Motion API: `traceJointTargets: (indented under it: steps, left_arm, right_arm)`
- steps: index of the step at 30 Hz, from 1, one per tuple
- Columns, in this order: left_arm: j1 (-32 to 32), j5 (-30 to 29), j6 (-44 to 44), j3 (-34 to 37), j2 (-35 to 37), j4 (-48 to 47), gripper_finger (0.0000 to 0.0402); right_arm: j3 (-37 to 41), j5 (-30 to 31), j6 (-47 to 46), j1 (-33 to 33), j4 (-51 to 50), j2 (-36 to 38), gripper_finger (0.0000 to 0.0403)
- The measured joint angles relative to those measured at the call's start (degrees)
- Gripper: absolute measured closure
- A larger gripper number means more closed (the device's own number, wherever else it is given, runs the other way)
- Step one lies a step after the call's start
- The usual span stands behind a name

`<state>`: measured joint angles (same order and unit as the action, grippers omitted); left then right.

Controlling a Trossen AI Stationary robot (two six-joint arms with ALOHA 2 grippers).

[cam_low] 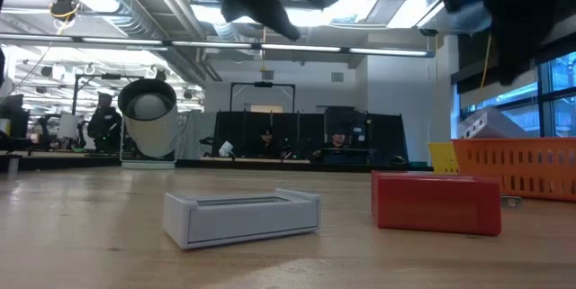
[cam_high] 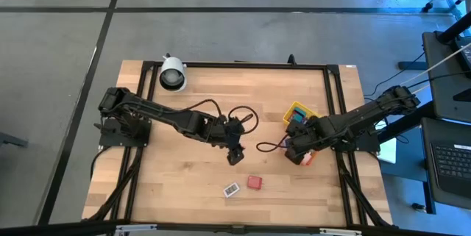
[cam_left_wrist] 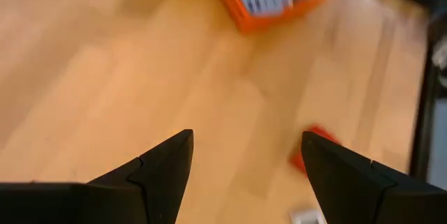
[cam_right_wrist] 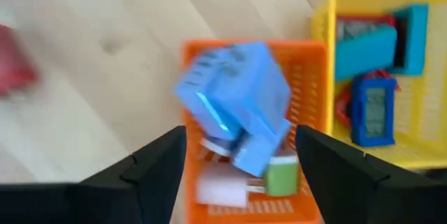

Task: Pick & Place Office items
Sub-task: Put the red charger adapter into the orange basket

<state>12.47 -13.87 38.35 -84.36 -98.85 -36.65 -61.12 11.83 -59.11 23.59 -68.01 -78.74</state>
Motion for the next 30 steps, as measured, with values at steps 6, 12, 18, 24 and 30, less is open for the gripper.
traceJointTargets:
  steps: [6,12,18,24,30]
  left_arm:
    - [2.75,2.61,0.06,0.00,0.00,-6.96,0.0139]
    - [7.21,2.67,5.67,0.00,0.00,-17.65,0.0139]
    - [13.16,3.12,13.85,0.00,0.00,-22.35,0.0139]
    - [19.29,0.69,20.00,0.00,0.00,-22.31,0.0139]
    - [23.91,-5.97,24.79,0.00,0.00,-22.25,0.0139]
  right_arm:
    - [-2.12,3.33,-0.01,4.02,10.00,0.00,0.0141]
    - [-0.92,6.38,-0.52,8.26,26.68,-1.81,0.0142]
    - [-0.92,7.22,5.89,11.26,43.54,-8.73,0.0139]
    - [-0.92,4.44,9.15,13.05,50.71,-16.86,0.0093]
    - [-0.91,2.30,23.33,13.88,55.01,-21.79,0.0033]
